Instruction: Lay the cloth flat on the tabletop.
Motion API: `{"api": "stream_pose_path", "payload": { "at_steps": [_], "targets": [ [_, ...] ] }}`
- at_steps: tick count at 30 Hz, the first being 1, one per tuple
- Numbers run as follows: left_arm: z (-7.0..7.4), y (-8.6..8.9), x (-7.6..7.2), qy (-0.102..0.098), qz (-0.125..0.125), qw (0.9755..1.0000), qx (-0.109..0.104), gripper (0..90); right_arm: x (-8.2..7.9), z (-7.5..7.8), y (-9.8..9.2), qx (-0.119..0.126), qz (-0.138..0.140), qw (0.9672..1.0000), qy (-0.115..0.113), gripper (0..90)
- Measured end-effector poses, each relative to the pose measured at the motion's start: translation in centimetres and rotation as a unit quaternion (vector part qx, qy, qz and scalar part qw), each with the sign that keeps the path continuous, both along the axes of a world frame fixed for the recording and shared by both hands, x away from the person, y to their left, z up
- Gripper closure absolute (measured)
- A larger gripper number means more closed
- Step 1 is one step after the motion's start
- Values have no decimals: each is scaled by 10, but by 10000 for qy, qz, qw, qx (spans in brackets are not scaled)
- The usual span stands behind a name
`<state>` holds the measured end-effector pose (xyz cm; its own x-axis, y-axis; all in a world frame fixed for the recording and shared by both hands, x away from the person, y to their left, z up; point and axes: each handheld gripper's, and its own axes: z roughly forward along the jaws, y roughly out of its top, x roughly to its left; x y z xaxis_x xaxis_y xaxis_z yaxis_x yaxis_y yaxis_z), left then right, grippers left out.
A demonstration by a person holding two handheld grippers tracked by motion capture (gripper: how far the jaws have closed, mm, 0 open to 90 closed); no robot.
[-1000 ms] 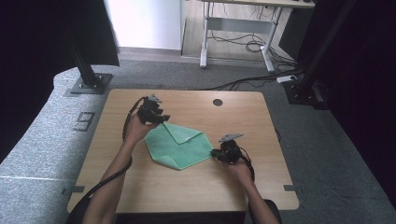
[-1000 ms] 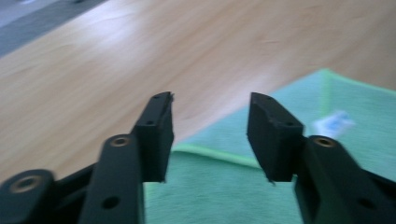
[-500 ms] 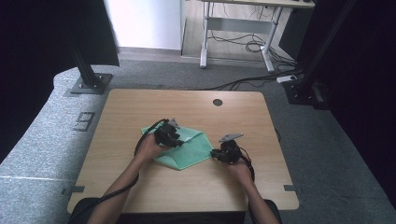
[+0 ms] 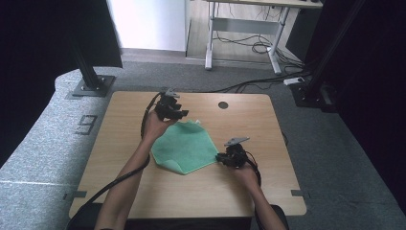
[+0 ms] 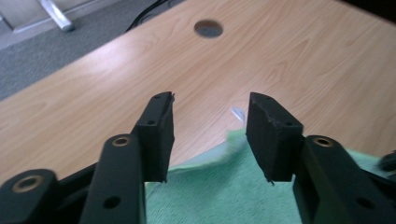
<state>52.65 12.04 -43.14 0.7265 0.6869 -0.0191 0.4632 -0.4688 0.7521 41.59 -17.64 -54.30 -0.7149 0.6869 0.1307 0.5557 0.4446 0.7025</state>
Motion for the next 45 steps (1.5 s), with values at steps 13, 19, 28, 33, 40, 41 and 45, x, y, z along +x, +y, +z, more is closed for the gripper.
{"api": "stream_pose_path", "payload": {
  "at_steps": [13, 19, 28, 33, 40, 41, 45],
  "targets": [
    [-65, 18, -45, 557, -439, 9964, 469, 176, -2, 0, 2, -20, 49, 10000, -23, 725],
    [-93, 34, -72, 713, -485, 9941, 657, 161, -2, 1, 3, -51, 61, 10000, -49, 714],
    [-99, 46, -120, 724, -674, 9929, 658, 168, -3, 1, 3, -61, 48, 10000, -54, 704],
    [-96, 50, -143, 675, -836, 9918, 691, 169, -4, 1, 4, -74, 47, 9999, -68, 702],
    [-76, 60, -128, 390, -463, 9977, 299, 169, -3, 0, 4, -82, 61, 9999, -108, 697],
    [-76, 60, -121, 395, -336, 9983, 282, 172, -3, 0, 4, -79, 60, 9999, -105, 698],
    [-90, 55, -103, 545, -219, 9966, 579, 183, -3, 0, 4, -65, 48, 9999, -88, 693]
  ]
}}
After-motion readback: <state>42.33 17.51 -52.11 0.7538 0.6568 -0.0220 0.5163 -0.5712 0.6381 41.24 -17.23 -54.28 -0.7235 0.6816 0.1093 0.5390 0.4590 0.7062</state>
